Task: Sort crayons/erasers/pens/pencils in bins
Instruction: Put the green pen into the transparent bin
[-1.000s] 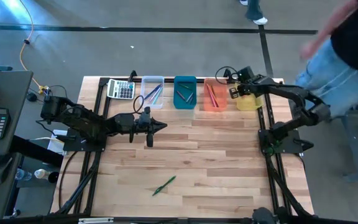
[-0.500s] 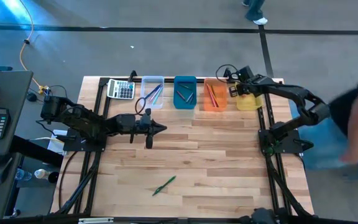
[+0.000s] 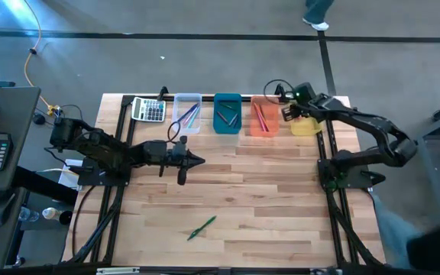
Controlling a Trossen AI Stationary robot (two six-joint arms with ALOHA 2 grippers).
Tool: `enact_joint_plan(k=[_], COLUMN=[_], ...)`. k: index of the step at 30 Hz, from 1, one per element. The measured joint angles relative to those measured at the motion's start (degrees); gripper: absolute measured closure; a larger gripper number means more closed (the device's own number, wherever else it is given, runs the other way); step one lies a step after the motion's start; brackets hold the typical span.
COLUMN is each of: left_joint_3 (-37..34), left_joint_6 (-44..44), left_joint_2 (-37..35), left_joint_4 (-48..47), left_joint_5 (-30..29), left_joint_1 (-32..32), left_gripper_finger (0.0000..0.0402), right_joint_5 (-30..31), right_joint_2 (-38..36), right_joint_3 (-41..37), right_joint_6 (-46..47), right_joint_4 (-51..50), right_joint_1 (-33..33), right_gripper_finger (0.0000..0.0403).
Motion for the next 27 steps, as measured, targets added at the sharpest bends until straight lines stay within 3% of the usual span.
enact_joint_plan(k=[5,9,17,27], left_joint_3=[0.00,0.10,5.49,15.85], left_joint_6=[1.90,4.07,4.83,-1.64], left_joint_2=[0.00,0.00,0.00,0.02], left_joint_4=[-0.30,-0.56,-13.35,-35.57], left_joint_5=[-0.45,-4.77,-10.88,-20.25], left_joint_1=[-2.74,-5.46,-12.58,-23.46], left_gripper_finger=[0.0401,0.0401,0.0401,0.0397], right_joint_5=[-0.75,-5.88,-10.26,-7.89], right_joint_2=[-2.65,-2.89,-2.89,-2.87], right_joint_3=[-1.38,-4.00,-11.49,-16.28], right_joint_6=[-2.94,-5.09,-8.79,-8.91], right_joint_4=[6.26,17.50,38.63,43.36], right_joint_1=[8.02,13.29,21.25,28.48], right_gripper_finger=[0.0345,0.0396,0.0394,0.0402])
